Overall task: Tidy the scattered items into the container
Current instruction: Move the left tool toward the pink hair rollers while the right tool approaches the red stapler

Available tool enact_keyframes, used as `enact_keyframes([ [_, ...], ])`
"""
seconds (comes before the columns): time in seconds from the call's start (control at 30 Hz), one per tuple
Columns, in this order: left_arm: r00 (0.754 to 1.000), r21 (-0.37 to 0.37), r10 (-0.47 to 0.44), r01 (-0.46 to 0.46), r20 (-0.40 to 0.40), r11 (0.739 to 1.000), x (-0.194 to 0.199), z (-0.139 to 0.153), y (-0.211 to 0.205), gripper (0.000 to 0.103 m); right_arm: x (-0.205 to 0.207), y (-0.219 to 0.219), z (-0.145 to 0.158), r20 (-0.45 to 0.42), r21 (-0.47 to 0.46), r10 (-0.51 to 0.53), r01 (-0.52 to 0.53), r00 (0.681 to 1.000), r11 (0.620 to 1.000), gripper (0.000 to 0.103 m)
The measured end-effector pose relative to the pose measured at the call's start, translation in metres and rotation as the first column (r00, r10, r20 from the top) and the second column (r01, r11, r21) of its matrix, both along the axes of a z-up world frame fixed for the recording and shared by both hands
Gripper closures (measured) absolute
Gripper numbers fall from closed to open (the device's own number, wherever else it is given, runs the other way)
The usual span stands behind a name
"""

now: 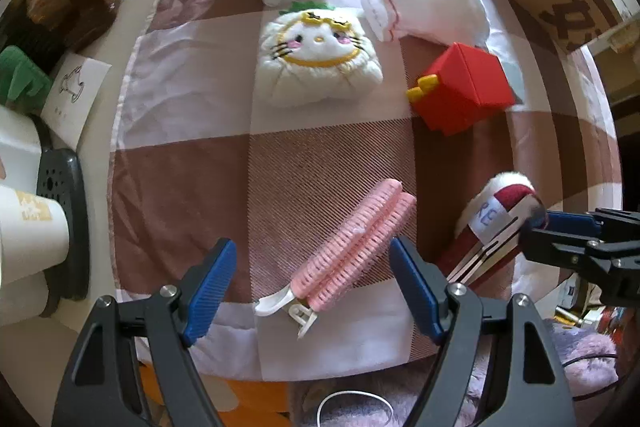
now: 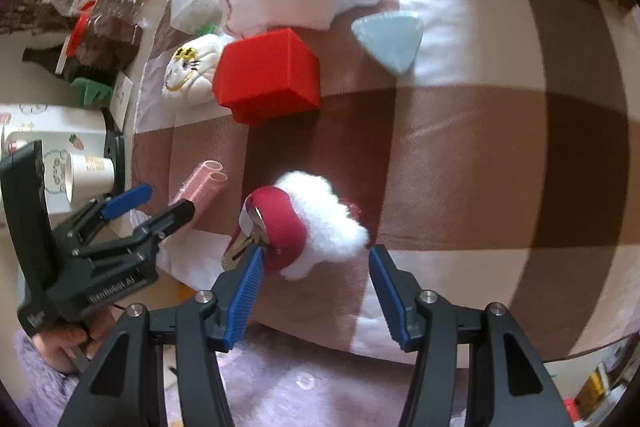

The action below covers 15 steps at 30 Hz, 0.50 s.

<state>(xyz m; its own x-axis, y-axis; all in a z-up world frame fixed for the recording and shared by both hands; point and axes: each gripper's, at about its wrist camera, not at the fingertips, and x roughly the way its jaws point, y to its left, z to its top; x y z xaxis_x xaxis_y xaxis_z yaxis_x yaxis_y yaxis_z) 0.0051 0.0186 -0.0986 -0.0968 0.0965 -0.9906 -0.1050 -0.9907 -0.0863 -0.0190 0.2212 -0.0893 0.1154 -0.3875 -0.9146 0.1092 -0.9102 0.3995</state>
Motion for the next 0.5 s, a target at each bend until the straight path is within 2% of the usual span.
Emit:
enact_keyframes([
  [0.13, 0.999, -0.010, -0.039, 0.039, -0.013, 0.999, 0.003, -0.006, 0.008, 0.023, 0.002, -0.008, -0.011, 0.012, -0.004, -0.029, 0.029, 1.000, 1.000, 0.047],
  [0.23, 0.998, -0.003, -0.051, 0.051, -0.023, 0.999, 0.006, -0.010, 0.010, 0.023, 0.000, -0.013, -0.011, -0.017, 0.004, -0.044, 0.044, 0.999, 0.999, 0.045],
  [0.5, 0.998, 0.012, -0.056, 0.056, -0.026, 0.998, 0.011, -0.017, 0.012, 0.024, -0.003, -0.021, -0.016, -0.041, 0.013, -0.067, 0.067, 0.997, 0.998, 0.039],
])
